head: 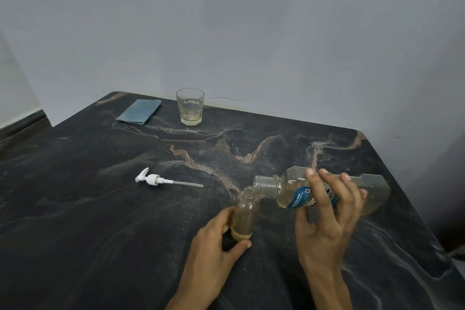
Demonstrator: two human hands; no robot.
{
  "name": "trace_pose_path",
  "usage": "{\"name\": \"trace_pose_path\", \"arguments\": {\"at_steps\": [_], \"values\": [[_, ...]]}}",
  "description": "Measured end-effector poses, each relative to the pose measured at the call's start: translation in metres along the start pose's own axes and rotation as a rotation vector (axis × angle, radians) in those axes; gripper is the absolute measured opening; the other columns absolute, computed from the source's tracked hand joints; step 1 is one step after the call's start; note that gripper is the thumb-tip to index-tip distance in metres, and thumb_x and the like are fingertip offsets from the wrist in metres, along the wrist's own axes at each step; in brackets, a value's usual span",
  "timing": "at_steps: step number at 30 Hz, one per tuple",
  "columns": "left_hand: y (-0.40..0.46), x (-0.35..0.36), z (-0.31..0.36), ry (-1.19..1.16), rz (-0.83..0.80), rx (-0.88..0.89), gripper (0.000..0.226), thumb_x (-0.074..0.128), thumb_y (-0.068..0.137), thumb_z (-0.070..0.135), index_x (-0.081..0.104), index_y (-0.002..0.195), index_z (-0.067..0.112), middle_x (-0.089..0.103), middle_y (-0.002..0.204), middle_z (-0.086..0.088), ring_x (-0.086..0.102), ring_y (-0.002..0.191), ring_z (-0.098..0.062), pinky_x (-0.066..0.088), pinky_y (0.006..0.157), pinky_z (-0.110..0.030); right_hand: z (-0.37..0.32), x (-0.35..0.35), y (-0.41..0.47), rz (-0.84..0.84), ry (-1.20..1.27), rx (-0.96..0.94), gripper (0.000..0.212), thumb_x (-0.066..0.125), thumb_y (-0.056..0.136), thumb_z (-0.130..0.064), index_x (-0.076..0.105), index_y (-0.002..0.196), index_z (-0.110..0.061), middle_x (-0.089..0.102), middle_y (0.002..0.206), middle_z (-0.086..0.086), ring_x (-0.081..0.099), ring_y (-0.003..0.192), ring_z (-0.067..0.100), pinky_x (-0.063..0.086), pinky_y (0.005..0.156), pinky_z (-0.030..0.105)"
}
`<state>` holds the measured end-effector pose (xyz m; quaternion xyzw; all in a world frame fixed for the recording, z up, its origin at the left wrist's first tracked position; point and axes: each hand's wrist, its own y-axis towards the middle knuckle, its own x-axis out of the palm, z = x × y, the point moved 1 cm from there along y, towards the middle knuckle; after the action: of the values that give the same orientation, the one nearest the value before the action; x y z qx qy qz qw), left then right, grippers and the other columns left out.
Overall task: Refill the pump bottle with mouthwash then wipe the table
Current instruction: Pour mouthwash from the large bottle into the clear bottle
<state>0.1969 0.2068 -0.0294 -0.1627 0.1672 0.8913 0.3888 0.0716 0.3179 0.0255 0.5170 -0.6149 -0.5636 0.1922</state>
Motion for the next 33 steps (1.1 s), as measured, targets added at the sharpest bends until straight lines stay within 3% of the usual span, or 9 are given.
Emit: {"name": "trace_pose_path", "arguments": {"at_steps": [10, 16, 22, 29, 33], "values": [[0.0, 0.0001, -0.0004, 0.003, 0.004, 0.007, 0.052, 0.079, 0.072, 0.023, 0.056, 0.117, 0.034, 0.067, 0.11, 0.016, 0.059, 0.105, 0.009, 0.05, 0.096, -0.029, -0.0002, -0.0002, 0.0002, -0.003, -0.002, -0.003, 0.089, 0.082, 0.05, 0.02, 0.047, 0.123, -0.019, 0.044, 0.121, 0.004, 0.036, 0.122, 0.028, 0.004, 0.119, 0.029], [0.0002, 0.0002, -0.0002, 0.0, -0.002, 0.0, 0.053, 0.079, 0.072, 0.021, 0.056, 0.118, 0.032, 0.067, 0.112, 0.015, 0.059, 0.106, 0.008, 0.049, 0.097, -0.03, 0.0004, 0.0006, -0.0009, 0.001, 0.0, -0.008, 0.089, 0.082, 0.051, 0.02, 0.047, 0.123, -0.019, 0.044, 0.121, 0.003, 0.032, 0.126, 0.021, 0.005, 0.119, 0.03], [0.0004, 0.0003, 0.0005, 0.002, -0.005, -0.005, 0.053, 0.08, 0.072, 0.021, 0.056, 0.118, 0.032, 0.066, 0.112, 0.015, 0.059, 0.106, 0.009, 0.049, 0.097, -0.028, 0.0014, 0.0016, -0.0007, 0.01, -0.007, -0.008, 0.088, 0.082, 0.051, 0.019, 0.048, 0.122, -0.019, 0.044, 0.12, 0.003, 0.036, 0.122, 0.027, 0.004, 0.119, 0.03], [-0.0005, -0.0004, 0.0016, 0.0, -0.007, -0.003, 0.052, 0.08, 0.072, 0.021, 0.056, 0.117, 0.033, 0.067, 0.11, 0.016, 0.059, 0.105, 0.01, 0.049, 0.096, -0.027, 0.0023, 0.0012, -0.0017, 0.015, 0.005, -0.007, 0.088, 0.082, 0.052, 0.019, 0.048, 0.123, -0.02, 0.045, 0.121, 0.003, 0.028, 0.128, 0.016, 0.005, 0.119, 0.031], [-0.0004, -0.0005, 0.0019, 0.001, -0.003, -0.004, 0.052, 0.08, 0.072, 0.02, 0.056, 0.116, 0.034, 0.067, 0.109, 0.017, 0.059, 0.104, 0.01, 0.05, 0.095, -0.027, 0.0019, 0.001, -0.0017, 0.015, 0.0, -0.007, 0.088, 0.081, 0.052, 0.02, 0.048, 0.123, -0.019, 0.045, 0.121, 0.003, 0.034, 0.124, 0.025, 0.006, 0.119, 0.031]]}}
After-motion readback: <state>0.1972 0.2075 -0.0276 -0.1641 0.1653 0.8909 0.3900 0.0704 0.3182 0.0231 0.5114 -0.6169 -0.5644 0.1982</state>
